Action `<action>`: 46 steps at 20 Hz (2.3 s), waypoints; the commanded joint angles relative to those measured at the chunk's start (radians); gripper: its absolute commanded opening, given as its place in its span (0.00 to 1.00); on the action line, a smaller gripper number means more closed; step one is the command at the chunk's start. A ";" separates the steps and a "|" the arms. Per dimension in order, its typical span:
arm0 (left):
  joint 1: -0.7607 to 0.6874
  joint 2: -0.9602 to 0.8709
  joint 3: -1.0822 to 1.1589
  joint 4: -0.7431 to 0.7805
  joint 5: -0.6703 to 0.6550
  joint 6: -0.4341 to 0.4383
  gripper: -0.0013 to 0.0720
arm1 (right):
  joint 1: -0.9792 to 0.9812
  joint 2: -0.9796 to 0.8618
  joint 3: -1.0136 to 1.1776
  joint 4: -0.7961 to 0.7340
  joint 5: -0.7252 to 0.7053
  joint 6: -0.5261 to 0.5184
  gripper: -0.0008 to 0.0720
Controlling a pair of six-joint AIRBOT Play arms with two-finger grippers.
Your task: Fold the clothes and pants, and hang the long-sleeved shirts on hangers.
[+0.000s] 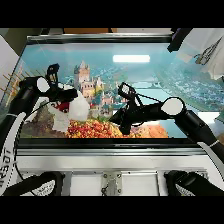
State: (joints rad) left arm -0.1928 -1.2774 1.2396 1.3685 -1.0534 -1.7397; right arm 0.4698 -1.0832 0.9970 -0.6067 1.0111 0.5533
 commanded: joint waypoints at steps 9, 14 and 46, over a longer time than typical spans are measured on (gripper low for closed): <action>-0.574 -0.046 0.143 -0.089 0.391 -0.040 0.04 | -0.579 0.295 0.005 -0.224 -0.158 0.331 0.04; -0.494 -0.213 0.356 -0.088 0.274 -0.037 0.86 | -0.744 0.301 0.005 -0.221 -0.157 0.473 0.05; -0.285 -0.517 0.450 -0.315 -0.276 0.337 0.04 | -0.441 -0.378 -0.171 -0.305 -0.023 0.652 0.69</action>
State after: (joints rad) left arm -0.4961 -1.7905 1.6650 1.0531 -1.3136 -1.3975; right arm -0.0620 -1.4025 0.8268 -0.9356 1.0473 1.1988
